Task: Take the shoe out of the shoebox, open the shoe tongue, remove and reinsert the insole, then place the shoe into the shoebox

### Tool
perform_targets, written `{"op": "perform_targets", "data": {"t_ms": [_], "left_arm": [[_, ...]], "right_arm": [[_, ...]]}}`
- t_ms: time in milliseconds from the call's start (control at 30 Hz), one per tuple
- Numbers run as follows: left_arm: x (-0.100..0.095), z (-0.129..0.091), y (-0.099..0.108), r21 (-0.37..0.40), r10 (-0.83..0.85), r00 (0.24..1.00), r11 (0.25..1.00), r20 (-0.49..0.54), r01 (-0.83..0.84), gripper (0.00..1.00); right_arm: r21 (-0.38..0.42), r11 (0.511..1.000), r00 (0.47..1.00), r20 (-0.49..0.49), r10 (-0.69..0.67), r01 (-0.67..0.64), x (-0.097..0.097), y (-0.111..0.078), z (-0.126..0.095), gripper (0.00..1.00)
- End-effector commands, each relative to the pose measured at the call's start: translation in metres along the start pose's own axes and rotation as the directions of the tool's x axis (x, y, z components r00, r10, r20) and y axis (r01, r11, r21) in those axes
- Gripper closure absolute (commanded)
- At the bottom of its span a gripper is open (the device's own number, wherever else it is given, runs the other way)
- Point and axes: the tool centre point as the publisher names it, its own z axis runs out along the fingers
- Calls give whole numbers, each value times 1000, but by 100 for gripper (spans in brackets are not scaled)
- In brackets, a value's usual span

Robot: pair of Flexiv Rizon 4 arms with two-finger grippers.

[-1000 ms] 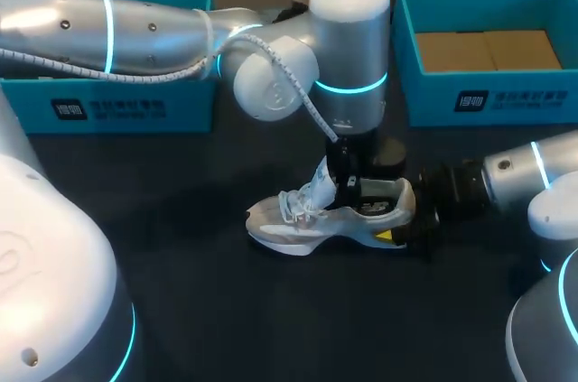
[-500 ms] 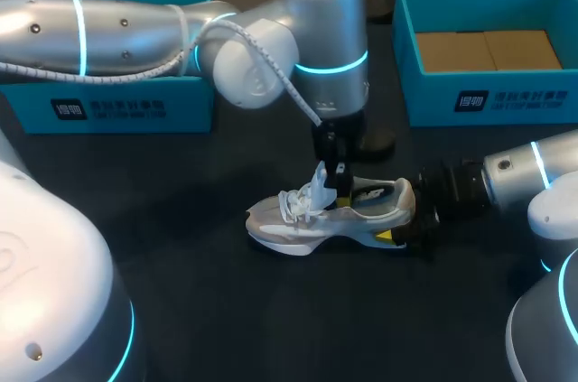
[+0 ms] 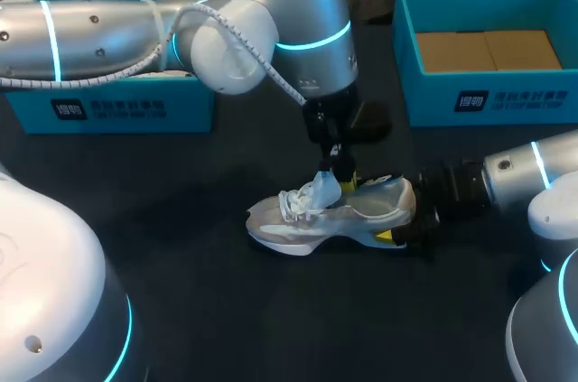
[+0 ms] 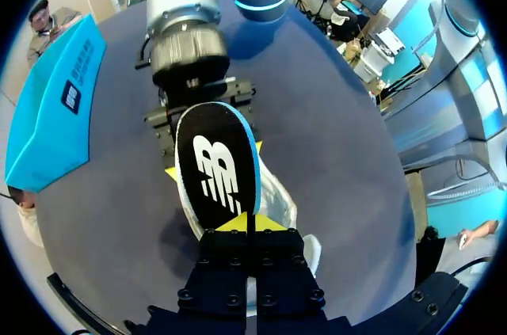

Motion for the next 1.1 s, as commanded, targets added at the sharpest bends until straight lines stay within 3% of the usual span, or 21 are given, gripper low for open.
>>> {"op": "perform_targets", "data": {"t_ms": [33,200,433,467,500,633,700,767,833,867,900,1000,1100], "left_arm": [[-3,-5,-10,35,22,1000,999,-19,-22,100],[-7,-1,-23,34,44,999,998,-18,-43,100],[-8,7,-25,35,61,997,998,-36,-60,100],[-7,8,-25,38,63,997,997,-34,-62,92],[-6,8,-26,45,68,997,997,-31,-66,77],[2,6,-29,38,79,997,996,10,-79,70],[5,3,-29,36,76,996,996,44,-78,55],[8,1,-29,29,73,994,997,82,-76,49],[11,0,-29,22,67,991,997,114,-70,35],[12,-1,-29,26,61,990,998,130,-65,18],[12,-2,-29,17,59,988,998,142,-62,9],[15,-2,-29,20,46,982,999,183,-50,0],[17,0,-31,7,34,974,999,224,-36,0]], "right_arm": [[3,1000,1000,2,0,0,1,0,1,100],[3,1000,1000,2,0,0,1,0,1,100],[3,1000,1000,2,0,0,1,0,1,100],[3,1000,1000,2,0,0,1,0,1,100],[3,1000,1000,2,0,0,1,0,1,100],[3,1000,1000,2,0,0,1,0,1,100],[3,1000,1000,2,0,0,1,0,1,100],[3,1000,1000,2,0,0,1,0,1,100],[3,1000,1000,2,0,0,1,0,1,100],[3,1000,1000,2,0,0,1,0,1,100],[3,1000,1000,2,0,0,1,0,1,100],[3,1000,1000,2,0,0,1,0,1,100],[3,1000,1000,2,0,0,1,0,1,100]]}}
